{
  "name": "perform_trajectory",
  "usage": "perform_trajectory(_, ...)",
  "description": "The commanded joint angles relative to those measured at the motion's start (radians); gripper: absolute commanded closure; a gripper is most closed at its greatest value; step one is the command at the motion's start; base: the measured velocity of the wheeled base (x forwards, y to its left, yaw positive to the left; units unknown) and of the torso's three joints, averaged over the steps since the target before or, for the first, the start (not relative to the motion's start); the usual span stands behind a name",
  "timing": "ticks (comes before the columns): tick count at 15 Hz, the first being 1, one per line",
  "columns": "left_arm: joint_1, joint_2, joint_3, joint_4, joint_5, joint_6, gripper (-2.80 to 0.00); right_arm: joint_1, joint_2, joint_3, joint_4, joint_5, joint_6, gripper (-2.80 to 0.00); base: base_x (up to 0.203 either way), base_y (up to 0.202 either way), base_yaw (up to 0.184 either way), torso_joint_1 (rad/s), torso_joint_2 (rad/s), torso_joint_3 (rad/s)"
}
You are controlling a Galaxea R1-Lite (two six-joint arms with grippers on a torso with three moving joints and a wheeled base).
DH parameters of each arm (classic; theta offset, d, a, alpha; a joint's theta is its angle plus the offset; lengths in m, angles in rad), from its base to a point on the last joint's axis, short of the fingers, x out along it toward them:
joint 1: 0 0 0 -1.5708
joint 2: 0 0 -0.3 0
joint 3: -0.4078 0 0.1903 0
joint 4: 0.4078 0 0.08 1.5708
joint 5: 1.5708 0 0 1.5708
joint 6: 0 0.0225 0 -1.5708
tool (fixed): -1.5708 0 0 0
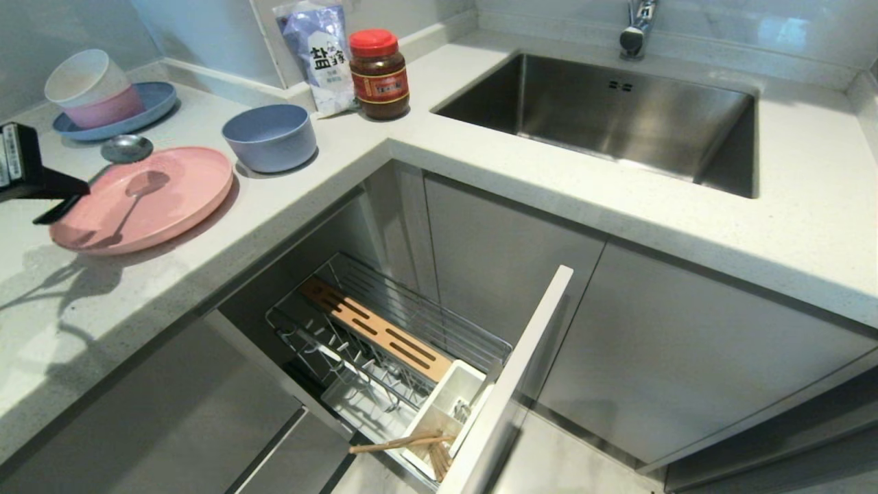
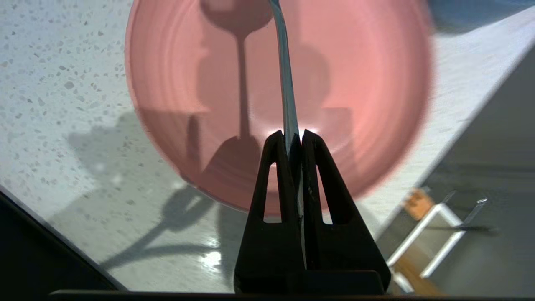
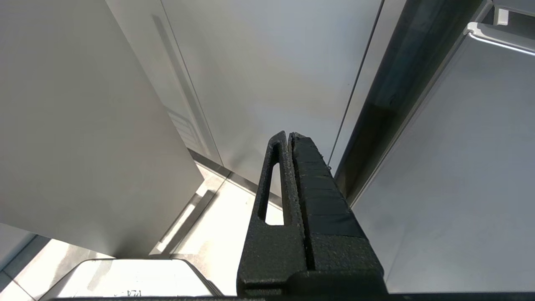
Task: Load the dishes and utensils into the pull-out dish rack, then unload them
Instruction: Pick up the spoon and place it in the cupboard
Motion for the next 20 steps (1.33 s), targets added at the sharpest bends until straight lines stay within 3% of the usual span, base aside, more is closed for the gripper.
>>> perform_trajectory(1, -0.036, -0.063, -0.017, 0.002, 0.001, -0.064, 0.00, 0.001, -0.004, 0.002, 0.000, 0.000, 0.000, 0.00, 0.000, 0.000, 0.000, 0.000, 0.00, 0.000)
perform_trajectory(7, -0.237, -0.109, -0.053, 0.007, 0.013, -0.283, 0.00, 0.000, -0.004, 0.002, 0.000, 0.000, 0.000, 0.00, 0.000, 0.000, 0.000, 0.000, 0.00, 0.000)
perform_trajectory(9, -0.247, -0.108, -0.042, 0.012, 0.068, -0.287, 0.00, 0.001, -0.004, 0.002, 0.000, 0.000, 0.000, 0.00, 0.000, 0.000, 0.000, 0.000, 0.00, 0.000)
perform_trajectory(11, -0.222, -0.095, -0.031, 0.011, 0.178, -0.232, 0.00, 0.001, -0.004, 0.002, 0.000, 0.000, 0.000, 0.00, 0.000, 0.000, 0.000, 0.000, 0.00, 0.000)
perform_trajectory(13, -0.207, -0.077, -0.025, 0.011, 0.284, -0.218, 0.00, 0.000, -0.004, 0.002, 0.000, 0.000, 0.000, 0.00, 0.000, 0.000, 0.000, 0.000, 0.00, 0.000)
perform_trajectory(14, -0.205, -0.066, -0.018, 0.012, 0.326, -0.205, -2.80, 0.001, -0.003, 0.002, -0.001, 0.000, 0.000, 0.00, 0.000, 0.000, 0.000, 0.000, 0.00, 0.000)
perform_trajectory(20, -0.205, -0.008, -0.015, 0.069, 0.370, -0.170, -2.80, 0.001, -0.004, 0.002, 0.000, 0.000, 0.000, 0.00, 0.000, 0.000, 0.000, 0.000, 0.00, 0.000)
